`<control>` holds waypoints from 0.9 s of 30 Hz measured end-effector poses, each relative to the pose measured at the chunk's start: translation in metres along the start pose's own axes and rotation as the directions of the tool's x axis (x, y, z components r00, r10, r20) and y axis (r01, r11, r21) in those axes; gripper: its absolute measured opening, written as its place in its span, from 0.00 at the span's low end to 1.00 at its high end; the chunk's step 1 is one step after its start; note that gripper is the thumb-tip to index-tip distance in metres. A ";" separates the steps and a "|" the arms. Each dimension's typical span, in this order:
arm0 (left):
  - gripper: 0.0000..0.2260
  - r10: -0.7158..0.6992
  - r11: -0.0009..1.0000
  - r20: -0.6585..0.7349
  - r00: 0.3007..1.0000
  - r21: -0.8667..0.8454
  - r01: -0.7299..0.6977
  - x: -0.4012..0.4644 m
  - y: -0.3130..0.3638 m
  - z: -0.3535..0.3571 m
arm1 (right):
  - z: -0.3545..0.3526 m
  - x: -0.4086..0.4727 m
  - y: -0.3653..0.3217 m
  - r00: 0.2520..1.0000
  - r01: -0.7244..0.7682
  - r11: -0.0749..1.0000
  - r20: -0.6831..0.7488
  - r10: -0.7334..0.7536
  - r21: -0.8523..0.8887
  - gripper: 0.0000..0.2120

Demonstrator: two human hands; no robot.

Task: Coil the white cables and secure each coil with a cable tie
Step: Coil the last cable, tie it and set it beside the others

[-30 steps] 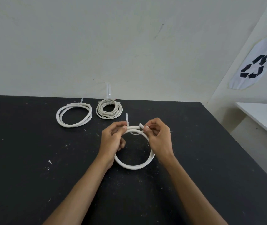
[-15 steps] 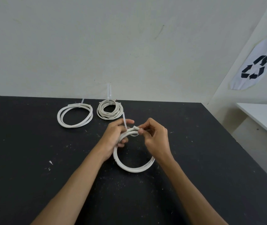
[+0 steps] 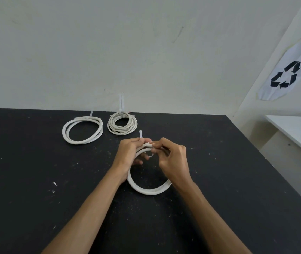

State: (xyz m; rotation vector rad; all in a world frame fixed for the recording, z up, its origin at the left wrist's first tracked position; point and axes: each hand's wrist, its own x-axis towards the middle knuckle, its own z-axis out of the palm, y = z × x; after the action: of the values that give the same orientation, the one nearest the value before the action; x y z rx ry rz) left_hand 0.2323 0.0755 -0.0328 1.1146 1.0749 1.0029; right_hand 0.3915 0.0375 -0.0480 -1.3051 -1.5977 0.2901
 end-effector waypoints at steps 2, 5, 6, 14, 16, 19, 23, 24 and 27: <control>0.13 0.008 1.000 -0.008 1.000 -0.012 -0.008 -0.001 0.000 0.000 | 0.000 0.000 0.000 1.000 0.012 1.000 0.007 -0.012 -0.007 0.08; 0.12 0.052 0.998 -0.019 0.998 -0.019 -0.053 -0.002 -0.003 -0.001 | -0.001 -0.001 -0.001 1.000 -0.019 0.999 0.012 0.018 0.028 0.07; 0.11 0.076 0.997 -0.018 0.997 0.005 -0.075 -0.003 -0.004 -0.001 | -0.001 -0.002 -0.002 0.999 -0.033 0.999 0.013 0.033 0.040 0.07; 0.05 0.129 0.992 -0.064 0.990 0.008 -0.129 -0.003 -0.009 -0.002 | -0.009 -0.004 -0.007 0.982 -0.187 0.968 0.011 0.188 0.167 0.06; 0.05 0.132 0.990 -0.104 0.986 -0.036 -0.137 -0.002 -0.009 -0.002 | -0.010 -0.008 -0.006 0.966 -0.236 0.948 -0.059 0.254 0.214 0.06; 0.05 0.147 0.984 -0.148 0.978 -0.082 -0.160 0.000 -0.010 -0.004 | -0.011 -0.012 -0.003 0.933 -0.300 0.908 -0.107 0.342 0.291 0.06; 0.07 0.166 0.981 -0.147 0.975 -0.074 -0.179 -0.001 -0.009 0.001 | -0.010 -0.012 -0.004 0.941 -0.281 0.929 -0.123 0.317 0.239 0.07; 0.08 0.158 0.983 -0.141 0.977 -0.073 -0.170 -0.001 -0.008 0.002 | -0.010 -0.011 -0.005 0.945 -0.270 0.938 -0.128 0.302 0.216 0.07; 0.12 0.111 0.988 -0.114 0.987 -0.093 -0.122 0.001 -0.007 0.002 | -0.008 -0.009 -0.005 0.955 -0.246 0.956 -0.128 0.267 0.161 0.07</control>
State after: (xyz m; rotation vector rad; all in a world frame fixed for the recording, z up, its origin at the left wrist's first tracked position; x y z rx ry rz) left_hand 0.2350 0.0749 -0.0392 1.0610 1.0432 1.2091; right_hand 0.3937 0.0250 -0.0454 -1.3895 -1.2594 0.4494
